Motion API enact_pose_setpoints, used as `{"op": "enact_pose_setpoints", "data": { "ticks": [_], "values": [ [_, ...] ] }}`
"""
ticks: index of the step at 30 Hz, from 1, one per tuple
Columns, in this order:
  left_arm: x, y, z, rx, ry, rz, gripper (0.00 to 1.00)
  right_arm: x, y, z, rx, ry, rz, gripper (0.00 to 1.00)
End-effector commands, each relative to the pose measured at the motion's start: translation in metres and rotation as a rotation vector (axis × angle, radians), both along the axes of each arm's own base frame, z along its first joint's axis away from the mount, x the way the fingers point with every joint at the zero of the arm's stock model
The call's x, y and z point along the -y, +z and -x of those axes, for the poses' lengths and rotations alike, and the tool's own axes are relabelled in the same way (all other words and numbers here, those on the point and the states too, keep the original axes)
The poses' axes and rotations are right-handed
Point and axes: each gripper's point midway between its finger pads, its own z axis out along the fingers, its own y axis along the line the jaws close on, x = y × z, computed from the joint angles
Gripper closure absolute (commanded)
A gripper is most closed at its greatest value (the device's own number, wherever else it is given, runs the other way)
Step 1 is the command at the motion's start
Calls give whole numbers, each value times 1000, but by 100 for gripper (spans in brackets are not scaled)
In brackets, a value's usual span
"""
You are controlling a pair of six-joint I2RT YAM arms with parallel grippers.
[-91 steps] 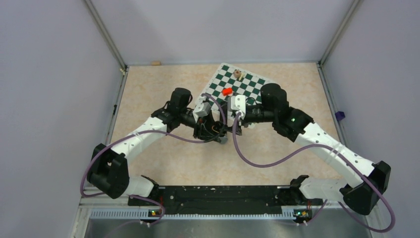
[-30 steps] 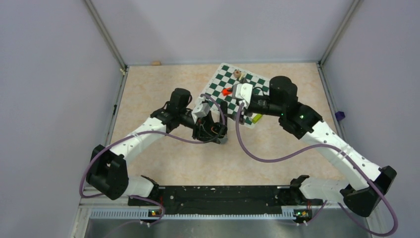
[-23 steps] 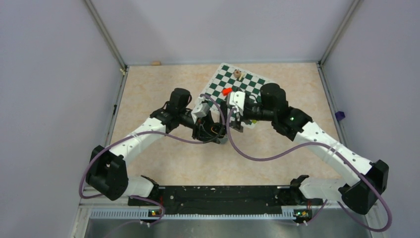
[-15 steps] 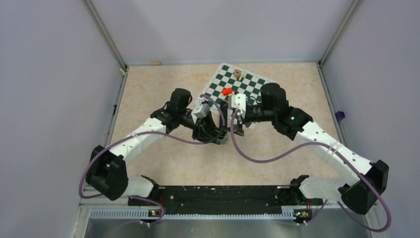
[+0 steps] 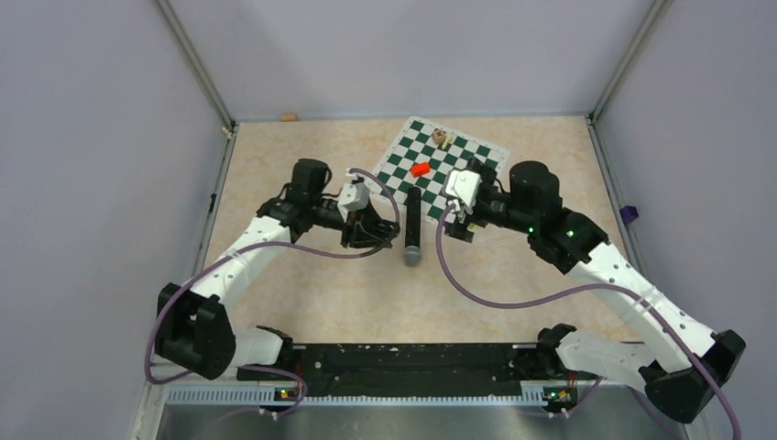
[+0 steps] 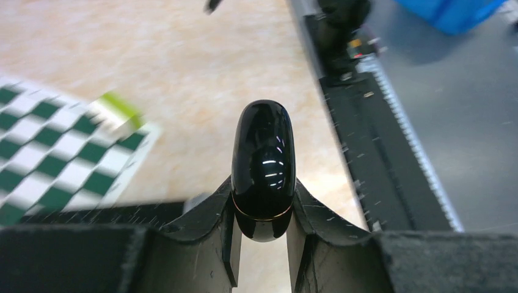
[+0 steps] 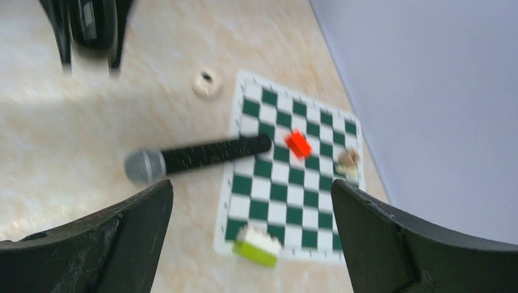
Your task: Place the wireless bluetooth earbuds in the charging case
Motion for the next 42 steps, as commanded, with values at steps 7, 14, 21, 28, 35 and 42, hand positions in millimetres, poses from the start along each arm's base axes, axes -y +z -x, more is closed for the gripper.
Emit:
{"op": "enact_pose_setpoints", "data": {
  "ticks": [7, 14, 21, 28, 35, 42],
  "values": [
    [-130, -97, -96, 68, 599, -538, 100, 126, -76, 6, 75, -405, 120, 1],
    [-176, -178, -110, -261, 797, -800, 100, 135, -76, 20, 91, -464, -36, 1],
    [-195, -206, -127, -343, 951, -903, 96, 142, -80, 17, 112, -504, -59, 1],
    [-209, -215, -133, -378, 1016, -985, 69, 146, -85, 18, 122, -524, -59, 1],
    [-221, -206, -132, -353, 1059, -1001, 23, 154, -87, 13, 127, -577, -79, 1],
    [-251, -159, -132, -285, 1193, -927, 1, 170, -80, 4, 136, -712, -182, 1]
  ]
}}
